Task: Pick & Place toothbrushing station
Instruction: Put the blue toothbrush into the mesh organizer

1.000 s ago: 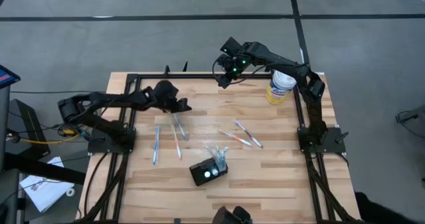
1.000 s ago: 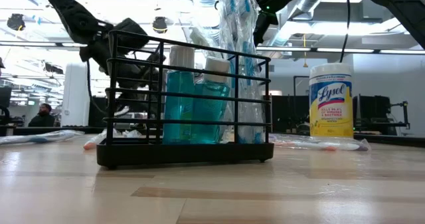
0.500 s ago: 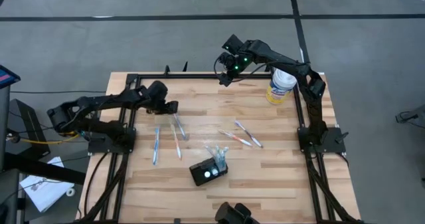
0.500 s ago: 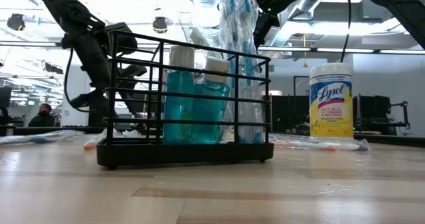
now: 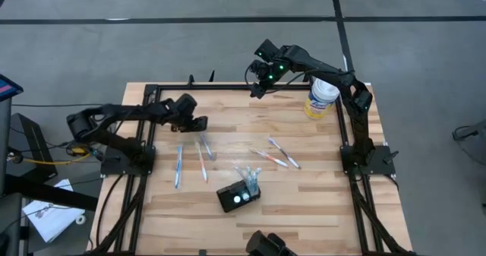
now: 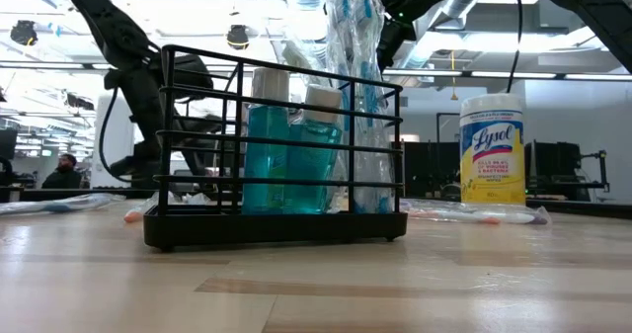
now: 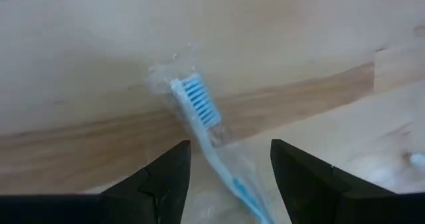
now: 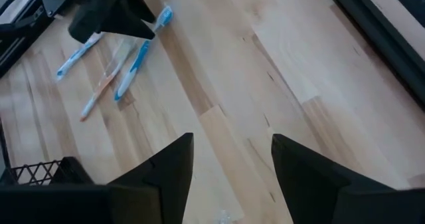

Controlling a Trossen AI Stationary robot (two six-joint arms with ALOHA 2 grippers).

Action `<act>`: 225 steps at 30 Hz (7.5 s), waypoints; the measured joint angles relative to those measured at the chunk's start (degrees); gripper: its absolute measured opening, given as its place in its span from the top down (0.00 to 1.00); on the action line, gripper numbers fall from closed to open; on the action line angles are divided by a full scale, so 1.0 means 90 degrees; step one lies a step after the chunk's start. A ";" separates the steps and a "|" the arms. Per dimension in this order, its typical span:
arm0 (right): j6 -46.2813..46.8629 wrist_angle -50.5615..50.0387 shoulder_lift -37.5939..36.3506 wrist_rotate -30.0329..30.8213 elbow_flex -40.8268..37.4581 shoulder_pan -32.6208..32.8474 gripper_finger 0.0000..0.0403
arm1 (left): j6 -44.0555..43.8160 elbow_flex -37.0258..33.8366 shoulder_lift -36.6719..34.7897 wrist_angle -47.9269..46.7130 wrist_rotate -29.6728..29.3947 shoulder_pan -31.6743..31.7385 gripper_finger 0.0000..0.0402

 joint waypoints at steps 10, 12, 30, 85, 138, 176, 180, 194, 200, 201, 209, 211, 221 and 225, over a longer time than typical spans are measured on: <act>-0.0049 0.0002 0.0000 -0.0316 0.0000 0.0020 0.54 | -0.0056 0.0262 0.0691 0.0255 -0.0010 0.0000 0.54; -0.0049 -0.0002 0.0000 -0.0316 0.0000 0.0025 0.54 | -0.0014 0.0307 0.0745 0.0361 -0.0126 -0.0002 0.60; -0.0234 0.0053 -0.0051 -0.0254 0.0475 0.0095 0.57 | 0.0690 0.0497 -0.0377 0.3067 0.0037 0.0000 1.00; 0.1957 0.3208 -0.0763 -0.1473 0.0471 -0.0106 0.63 | 0.2603 0.3660 0.0326 0.3176 0.0583 -0.0225 1.00; 0.1024 0.2740 -0.1967 -0.1349 0.0471 -0.0036 0.99 | 0.3494 0.3645 0.0088 0.1994 0.1792 0.1917 0.57; 0.6889 0.1000 -0.2734 1.1630 -0.1329 0.7808 0.99 | 0.4020 0.3653 -0.1447 0.0931 0.1381 -0.0374 0.61; 0.7201 0.0969 -0.2533 1.1711 -0.1332 0.7847 0.99 | 0.3976 0.3653 -0.1444 0.0932 0.1199 -0.0641 0.61; 0.9197 0.0607 -0.1782 1.1589 -0.1325 0.8044 0.99 | 0.4148 0.3653 -0.1444 0.0930 0.1445 -0.0923 0.61; 0.9846 0.0272 -0.1680 1.1205 -0.1321 0.8336 0.99 | 0.4174 0.3650 -0.1442 0.0888 0.1549 -0.0923 0.61; 1.0016 0.0110 -0.1648 1.1120 -0.1321 0.8377 0.99 | 0.4197 0.3650 -0.1442 0.0888 0.1560 -0.0923 0.61; 1.2014 -0.2311 -0.1542 0.9994 -0.1331 0.8469 0.99 | 0.4216 0.3650 -0.1442 0.0865 0.1581 -0.0920 0.61; 1.2490 -0.2818 -0.1477 0.9909 -0.1324 0.8414 0.99 | 0.4216 0.3650 -0.1442 0.0859 0.1581 -0.0920 0.61; 1.2355 -0.3145 -0.1477 1.0526 -0.1321 0.8023 0.99 | 0.4197 0.3648 -0.1442 0.0813 0.1530 -0.0920 0.61; 1.1341 -0.2564 -0.1477 1.0593 -0.1321 0.7824 0.99 | 0.4283 0.3648 -0.1442 0.0813 0.1518 -0.0918 0.61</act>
